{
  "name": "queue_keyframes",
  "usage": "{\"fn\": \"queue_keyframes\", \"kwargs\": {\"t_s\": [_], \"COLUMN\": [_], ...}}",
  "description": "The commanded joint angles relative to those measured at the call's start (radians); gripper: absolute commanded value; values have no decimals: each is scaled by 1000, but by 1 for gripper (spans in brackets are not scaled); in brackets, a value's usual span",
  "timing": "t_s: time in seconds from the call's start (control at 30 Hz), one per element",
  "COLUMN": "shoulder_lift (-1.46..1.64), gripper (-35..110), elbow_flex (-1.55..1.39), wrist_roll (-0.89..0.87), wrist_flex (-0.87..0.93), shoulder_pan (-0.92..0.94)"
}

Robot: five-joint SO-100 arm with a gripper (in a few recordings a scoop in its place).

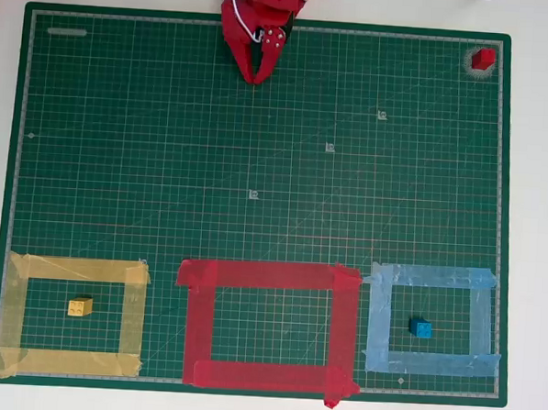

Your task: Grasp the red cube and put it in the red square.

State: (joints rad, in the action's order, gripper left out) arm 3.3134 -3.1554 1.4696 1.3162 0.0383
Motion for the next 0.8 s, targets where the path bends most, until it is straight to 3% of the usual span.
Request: {"fn": "queue_keyframes", "kwargs": {"t_s": [0.0,0.77], "shoulder_lift": [37,37], "gripper": [-1,-1], "elbow_flex": [-5,-2], "wrist_roll": [18,23], "wrist_flex": [14,-5], "shoulder_pan": [25,12]}}
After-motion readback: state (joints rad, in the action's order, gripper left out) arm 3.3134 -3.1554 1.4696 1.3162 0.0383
